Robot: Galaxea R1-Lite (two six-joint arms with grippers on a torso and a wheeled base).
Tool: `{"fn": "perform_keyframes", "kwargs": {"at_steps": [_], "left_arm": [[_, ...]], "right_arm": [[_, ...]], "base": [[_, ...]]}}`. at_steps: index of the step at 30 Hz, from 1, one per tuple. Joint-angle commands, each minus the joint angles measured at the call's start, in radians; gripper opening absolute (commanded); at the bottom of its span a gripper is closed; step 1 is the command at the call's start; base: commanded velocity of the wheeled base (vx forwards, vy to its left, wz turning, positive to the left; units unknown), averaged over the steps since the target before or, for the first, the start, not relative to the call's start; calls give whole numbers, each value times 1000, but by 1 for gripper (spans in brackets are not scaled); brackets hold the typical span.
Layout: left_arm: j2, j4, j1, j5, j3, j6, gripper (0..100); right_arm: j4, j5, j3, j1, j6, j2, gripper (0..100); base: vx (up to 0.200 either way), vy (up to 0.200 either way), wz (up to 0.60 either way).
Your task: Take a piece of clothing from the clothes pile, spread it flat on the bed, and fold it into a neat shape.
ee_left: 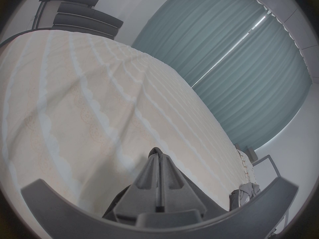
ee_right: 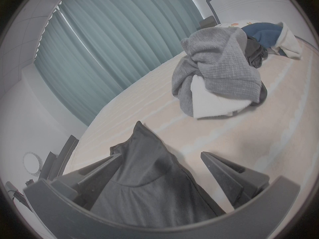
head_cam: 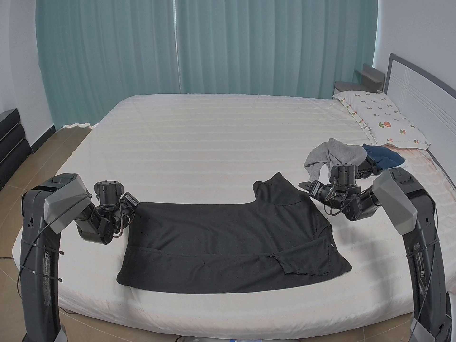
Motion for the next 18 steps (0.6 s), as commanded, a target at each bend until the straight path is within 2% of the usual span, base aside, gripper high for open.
{"fn": "perform_keyframes", "kwargs": {"at_steps": [1,18], "left_arm": [[-1,0,0,-2,-1,0,0],[0,0,0,-5,-4,0,0]], "right_arm": [[32,-1,-82,4,-2,28,100],[40,-3,-142,19,0,91,100]], "base": [[0,0,0],[0,0,0]]}}
